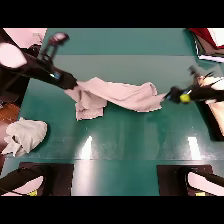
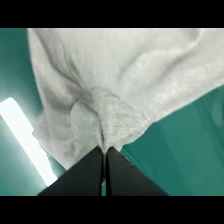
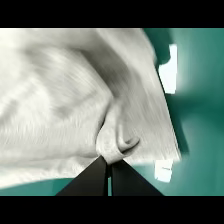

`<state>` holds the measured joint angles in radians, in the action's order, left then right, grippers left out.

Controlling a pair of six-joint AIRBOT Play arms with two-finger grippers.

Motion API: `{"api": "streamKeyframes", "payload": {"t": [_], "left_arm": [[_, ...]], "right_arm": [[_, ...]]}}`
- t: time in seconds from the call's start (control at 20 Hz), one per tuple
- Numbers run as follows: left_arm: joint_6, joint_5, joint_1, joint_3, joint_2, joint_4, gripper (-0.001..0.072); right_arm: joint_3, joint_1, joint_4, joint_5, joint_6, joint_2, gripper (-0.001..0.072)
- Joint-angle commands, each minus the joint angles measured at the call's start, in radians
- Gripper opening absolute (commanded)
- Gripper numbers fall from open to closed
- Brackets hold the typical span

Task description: Fold the shirts.

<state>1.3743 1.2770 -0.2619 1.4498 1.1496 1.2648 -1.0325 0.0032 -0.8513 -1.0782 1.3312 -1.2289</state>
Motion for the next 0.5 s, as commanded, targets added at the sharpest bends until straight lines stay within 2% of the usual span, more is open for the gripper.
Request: {"api": "streamKeyframes", "payload": {"t": [0.0,0.25,0.45], "left_arm": [[0.014,0.023,0.001,0.225,-0.113,0.090,0.0022],[0.015,0.023,0.000,0.683,-0.177,0.008,0.0022],[0.016,-0.088,0.000,0.752,-0.254,-0.174,0.0022]], "right_arm": [[-0.224,-0.060,0.003,0.013,-0.006,0.187,0.0011],[-0.592,-0.127,-0.071,0.075,-0.008,0.393,0.0011],[-0.737,-0.200,-0.150,0.051,-0.008,0.510,0.0011]]}}
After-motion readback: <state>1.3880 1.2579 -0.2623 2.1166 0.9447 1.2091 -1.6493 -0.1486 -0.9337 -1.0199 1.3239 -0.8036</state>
